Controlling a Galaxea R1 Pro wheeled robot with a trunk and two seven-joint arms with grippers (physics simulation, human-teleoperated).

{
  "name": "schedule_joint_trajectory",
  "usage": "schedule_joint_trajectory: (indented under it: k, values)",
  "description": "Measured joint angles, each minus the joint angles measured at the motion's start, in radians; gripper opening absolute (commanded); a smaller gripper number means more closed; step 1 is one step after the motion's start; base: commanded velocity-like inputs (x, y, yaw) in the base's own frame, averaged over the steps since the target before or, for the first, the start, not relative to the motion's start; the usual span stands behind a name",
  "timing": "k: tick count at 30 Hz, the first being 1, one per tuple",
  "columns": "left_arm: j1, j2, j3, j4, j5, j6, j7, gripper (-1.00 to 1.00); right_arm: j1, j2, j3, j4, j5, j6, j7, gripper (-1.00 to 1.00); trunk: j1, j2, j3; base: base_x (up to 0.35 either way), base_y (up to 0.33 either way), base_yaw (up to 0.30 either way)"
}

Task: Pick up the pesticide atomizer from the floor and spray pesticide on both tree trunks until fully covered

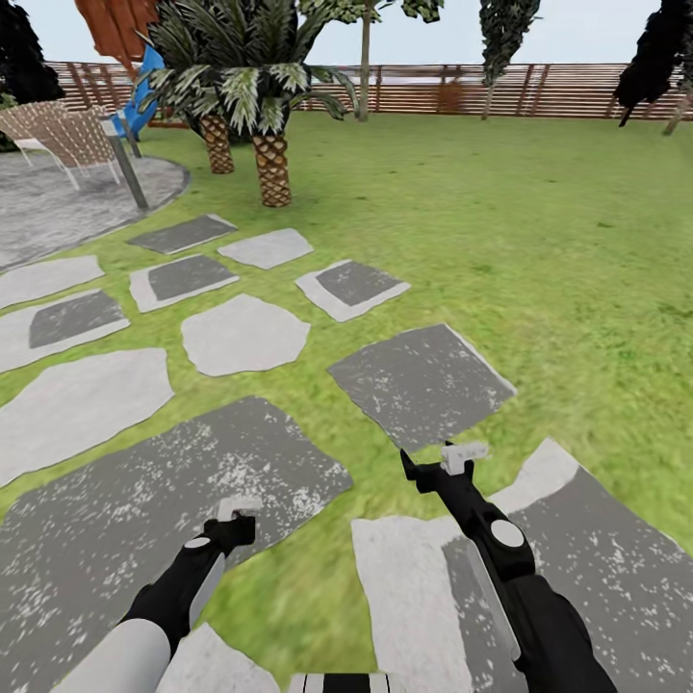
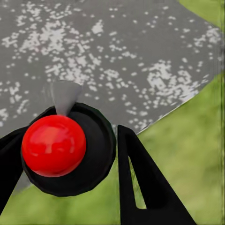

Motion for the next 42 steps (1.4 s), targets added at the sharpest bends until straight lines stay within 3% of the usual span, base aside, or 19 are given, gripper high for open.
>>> schedule_joint_trajectory:
  k: [22,42]
  values:
    - [-0.001,-0.002,0.0,0.0,0.002,-0.002,-0.001,-1.0,0.0,0.001,0.0,0.011,-0.001,-0.001,0.0,1.0,-0.084,0.154,0.071,0.0,0.0,-0.295]
    - [-0.001,-0.006,0.0,0.0,0.0,-0.002,0.0,-1.0,0.0,0.001,-0.006,0.012,0.0,-0.002,0.0,1.0,-0.084,0.154,0.079,0.0,0.0,-0.295]
